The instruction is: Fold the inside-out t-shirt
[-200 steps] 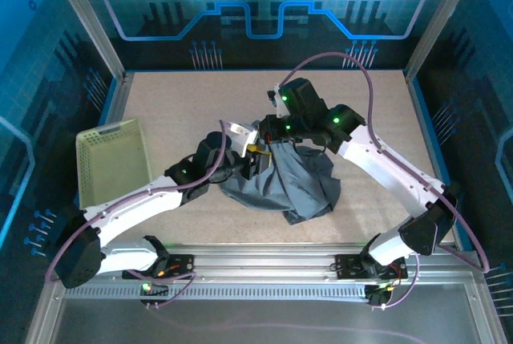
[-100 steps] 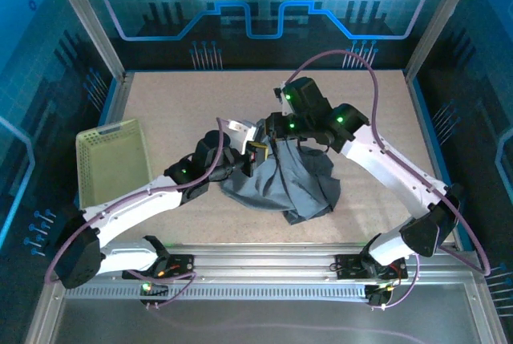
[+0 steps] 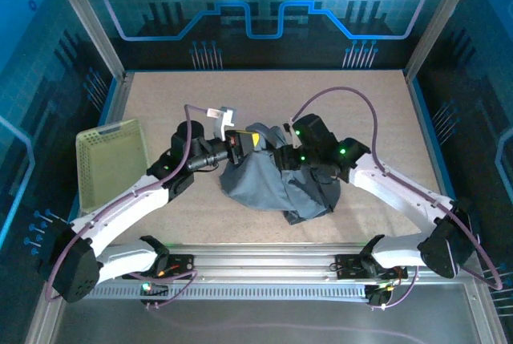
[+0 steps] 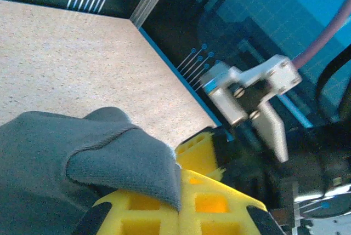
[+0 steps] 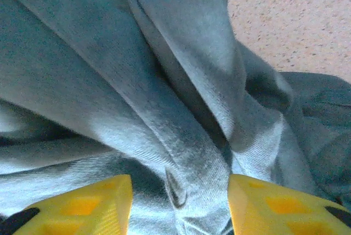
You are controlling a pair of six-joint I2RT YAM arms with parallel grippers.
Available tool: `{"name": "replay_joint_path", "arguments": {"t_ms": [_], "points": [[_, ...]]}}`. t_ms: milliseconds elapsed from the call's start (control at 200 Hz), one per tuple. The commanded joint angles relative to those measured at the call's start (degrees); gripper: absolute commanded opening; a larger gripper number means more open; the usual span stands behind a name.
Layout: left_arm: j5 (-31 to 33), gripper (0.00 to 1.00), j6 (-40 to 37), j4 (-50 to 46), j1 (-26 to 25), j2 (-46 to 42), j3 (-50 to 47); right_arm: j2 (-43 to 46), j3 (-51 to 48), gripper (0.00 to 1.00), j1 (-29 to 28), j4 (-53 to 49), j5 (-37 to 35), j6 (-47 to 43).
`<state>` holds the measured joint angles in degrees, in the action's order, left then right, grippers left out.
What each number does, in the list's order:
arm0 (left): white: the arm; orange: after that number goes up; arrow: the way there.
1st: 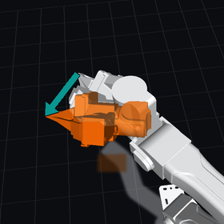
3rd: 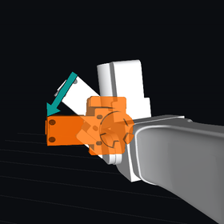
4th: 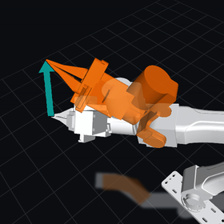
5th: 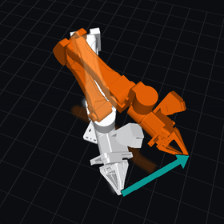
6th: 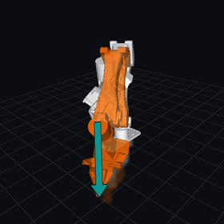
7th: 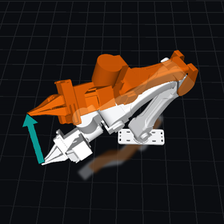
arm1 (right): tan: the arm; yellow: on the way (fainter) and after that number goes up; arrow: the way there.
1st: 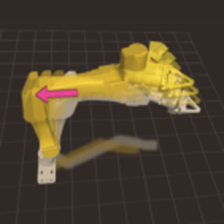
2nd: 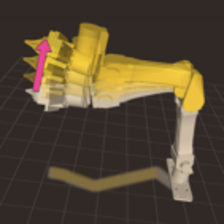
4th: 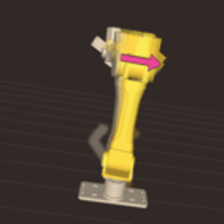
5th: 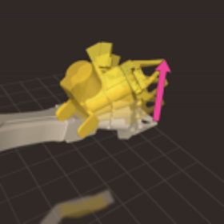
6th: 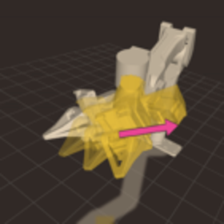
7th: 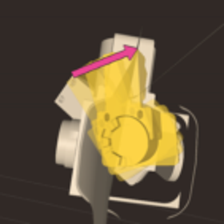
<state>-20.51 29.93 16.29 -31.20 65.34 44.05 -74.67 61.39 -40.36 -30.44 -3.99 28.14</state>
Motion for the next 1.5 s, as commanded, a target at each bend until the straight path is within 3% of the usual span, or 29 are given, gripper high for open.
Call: {"name": "replay_joint_path", "arguments": {"t_ms": [0, 70, 130, 280, 395, 540, 725, 750, 800, 830, 895, 1170, 1350, 1415, 1495], "points": [[-5.7, 0.00, 4.1, 6.0, 0.9, -0.8, -0.6, -0.4, -1.9, 0.56, -1.0, 8.9, 1.9, 1.1], [-6.9, 0.00, 6.6, 8.1, 1.8, -0.7, -0.9, -3.8, -0.8, 0.56, -1.7, 7.3, -2.7, 0.8], [-8.8, 0.00, 9.4, 10.9, 2.9, -0.8, -1.2, -6.8, -0.8, 0.50, -1.9, 6.3, -7.2, 0.4], [-11.9, 0.00, 12.9, 12.4, 5.8, -3.1, -0.4, -9.0, -4.8, 0.14, -0.1, 8.0, -13.4, -1.7], [-12.0, 0.00, 10.7, 7.1, 7.1, -5.8, 0.8, -6.1, -6.3, 0.00, 1.3, 8.2, -15.1, -3.8], [-11.7, 0.00, 12.9, 7.0, 10.3, -7.5, -0.8, -1.8, -7.4, 0.00, 1.6, 9.8, -13.4, -8.7], [-11.9, 0.00, 13.2, 3.7, 12.9, -4.5, -0.7, 8.6, -13.4, 0.02, 1.4, 18.1, 9.6, -16.9], [-12.7, 0.00, 13.1, 3.9, 12.9, -3.8, -0.6, 9.6, -13.7, 0.09, 1.4, 18.5, 9.8, -16.6], [-13.4, 0.00, 12.8, 3.7, 12.9, -3.3, -0.4, 10.7, -13.6, 0.38, 1.4, 18.4, 6.0, -14.6], [-13.4, 0.00, 12.8, 3.9, 12.8, -3.2, -0.5, 10.7, -12.5, 0.51, 1.4, 17.0, 1.2, -12.9], [-13.6, 0.00, 13.0, 4.5, 12.7, -3.3, -0.9, 9.8, -11.3, 0.56, 1.9, 14.5, -4.0, -11.0], [-15.6, 0.00, 14.9, 6.9, 12.3, -4.0, -1.2, 7.5, -8.6, 0.58, -5.7, 21.7, -5.6, -14.5], [-17.4, 0.00, 15.3, 8.2, 12.1, -4.4, -1.3, 0.2, -4.3, 0.60, -5.9, 21.5, -3.8, -13.7], [-18.5, 0.00, 15.6, 9.4, 12.1, -4.5, -1.4, -2.7, -2.1, 0.51, -5.5, 20.0, -5.3, -12.7], [-19.5, 0.00, 15.0, 9.8, 12.1, -5.2, -1.9, -4.5, -0.2, 0.31, -4.1, 18.6, -4.7, -12.3]]}}
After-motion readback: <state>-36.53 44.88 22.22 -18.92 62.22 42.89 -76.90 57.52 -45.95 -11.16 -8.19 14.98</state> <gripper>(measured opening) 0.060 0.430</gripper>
